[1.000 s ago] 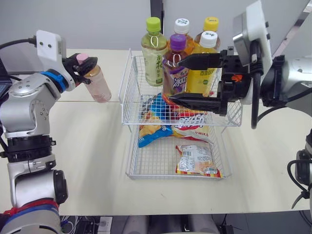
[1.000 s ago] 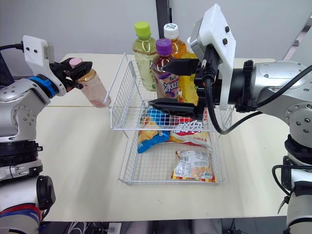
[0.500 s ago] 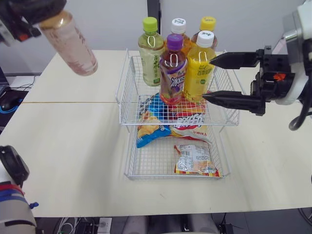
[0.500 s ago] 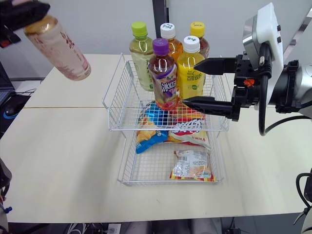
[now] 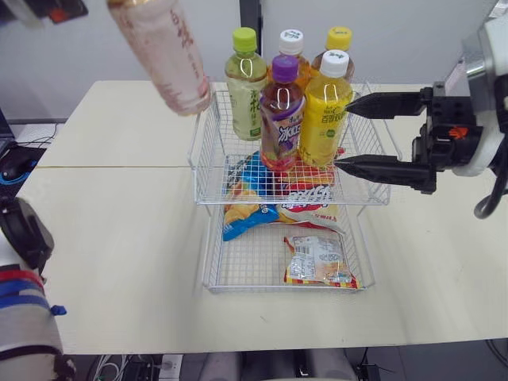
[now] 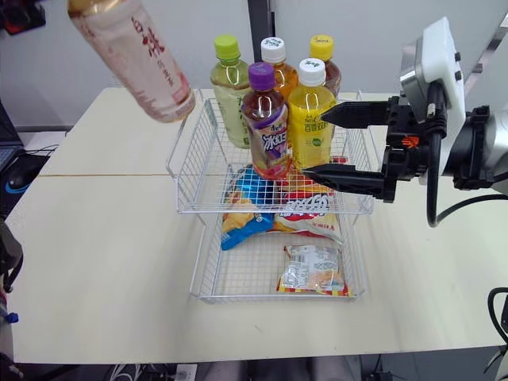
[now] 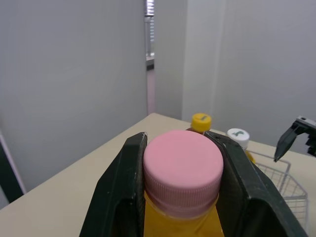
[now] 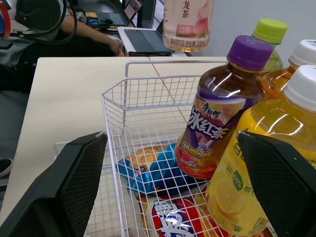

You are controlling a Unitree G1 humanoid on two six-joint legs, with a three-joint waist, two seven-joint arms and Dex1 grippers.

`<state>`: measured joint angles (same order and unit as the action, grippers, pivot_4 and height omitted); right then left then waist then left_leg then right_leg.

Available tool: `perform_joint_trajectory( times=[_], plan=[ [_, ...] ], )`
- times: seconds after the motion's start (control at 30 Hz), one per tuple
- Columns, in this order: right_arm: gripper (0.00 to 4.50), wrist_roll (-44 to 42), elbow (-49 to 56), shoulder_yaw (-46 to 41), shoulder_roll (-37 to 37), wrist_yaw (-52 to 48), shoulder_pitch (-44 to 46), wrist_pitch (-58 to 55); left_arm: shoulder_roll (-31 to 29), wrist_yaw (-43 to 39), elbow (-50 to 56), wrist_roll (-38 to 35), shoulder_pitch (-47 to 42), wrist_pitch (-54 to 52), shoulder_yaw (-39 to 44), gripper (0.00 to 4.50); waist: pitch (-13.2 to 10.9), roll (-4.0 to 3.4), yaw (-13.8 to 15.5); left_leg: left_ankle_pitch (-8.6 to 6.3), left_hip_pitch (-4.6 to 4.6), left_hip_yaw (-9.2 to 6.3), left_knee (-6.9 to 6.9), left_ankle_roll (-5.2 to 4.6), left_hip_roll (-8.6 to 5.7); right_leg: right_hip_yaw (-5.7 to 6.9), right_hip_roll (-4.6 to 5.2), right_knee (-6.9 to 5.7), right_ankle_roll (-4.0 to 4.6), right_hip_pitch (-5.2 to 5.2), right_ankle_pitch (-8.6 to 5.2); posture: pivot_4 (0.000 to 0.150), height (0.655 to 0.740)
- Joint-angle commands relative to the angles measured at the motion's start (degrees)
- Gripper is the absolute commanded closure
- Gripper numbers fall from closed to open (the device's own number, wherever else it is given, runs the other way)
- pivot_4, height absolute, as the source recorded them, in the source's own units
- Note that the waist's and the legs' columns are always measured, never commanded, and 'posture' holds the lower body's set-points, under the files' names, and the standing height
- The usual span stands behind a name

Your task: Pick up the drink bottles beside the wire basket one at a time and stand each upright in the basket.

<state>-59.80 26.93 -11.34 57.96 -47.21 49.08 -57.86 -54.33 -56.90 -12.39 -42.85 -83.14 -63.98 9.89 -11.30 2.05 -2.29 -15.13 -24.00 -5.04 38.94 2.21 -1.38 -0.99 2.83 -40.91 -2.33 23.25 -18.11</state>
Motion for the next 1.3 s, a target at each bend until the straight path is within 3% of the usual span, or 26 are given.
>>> perform_joint_trajectory(
  times=[0.03, 0.33, 0.97, 1.27, 1.3],
  plan=[
    [0.0, -1.28, 2.03, -3.94, 1.51, 0.68, -1.03, 0.63, 1.22, -3.23, 0.14, 0.22, -3.42, 1.72, -2.43, 3.1, 0.0, 0.0, 0.03, 0.0, 0.01, 0.01, 0.0, 0.0, -0.01, -0.02, 0.0, -0.01, 0.0, 0.0, 0.0, 0.15, 0.74],
    [0.0, -4.52, 4.29, -7.64, 3.01, 3.23, -4.29, 0.14, 5.09, -8.13, -3.69, 7.68, -1.63, 10.1, -9.82, 3.1, -0.01, -0.02, -0.38, 0.0, 0.02, 0.04, -0.01, -0.01, 0.03, -0.07, 0.03, -0.04, 0.0, 0.02, 0.0, 0.15, 0.74],
    [0.0, -8.69, 4.86, -9.75, 5.53, 5.88, -6.7, 0.88, 11.97, -5.85, -0.71, 10.11, 7.06, 12.71, -9.13, 3.1, -0.01, -0.01, -0.03, 0.01, 0.0, 0.04, 0.02, -0.01, 0.0, -0.06, 0.19, -0.03, 0.0, 0.01, 0.0, 0.15, 0.74],
    [0.0, -8.63, 4.69, -8.72, 5.36, 6.33, -6.18, 1.32, 11.82, -6.08, 0.61, 9.76, 7.33, 12.88, -7.68, 0.15, -0.01, -0.02, -0.03, 0.01, 0.02, 0.04, 0.01, -0.02, 0.0, -0.06, 0.19, -0.04, 0.0, 0.0, 0.0, 0.15, 0.74],
    [0.0, -8.59, 4.69, -8.68, 5.34, 6.34, -6.16, 1.35, 11.79, -6.0, 0.56, 9.84, 7.21, 12.91, -7.52, 0.03, -0.01, -0.02, -0.03, 0.01, 0.02, 0.04, 0.02, -0.02, 0.0, -0.06, 0.19, -0.04, 0.0, 0.0, 0.0, 0.15, 0.74]
  ],
)
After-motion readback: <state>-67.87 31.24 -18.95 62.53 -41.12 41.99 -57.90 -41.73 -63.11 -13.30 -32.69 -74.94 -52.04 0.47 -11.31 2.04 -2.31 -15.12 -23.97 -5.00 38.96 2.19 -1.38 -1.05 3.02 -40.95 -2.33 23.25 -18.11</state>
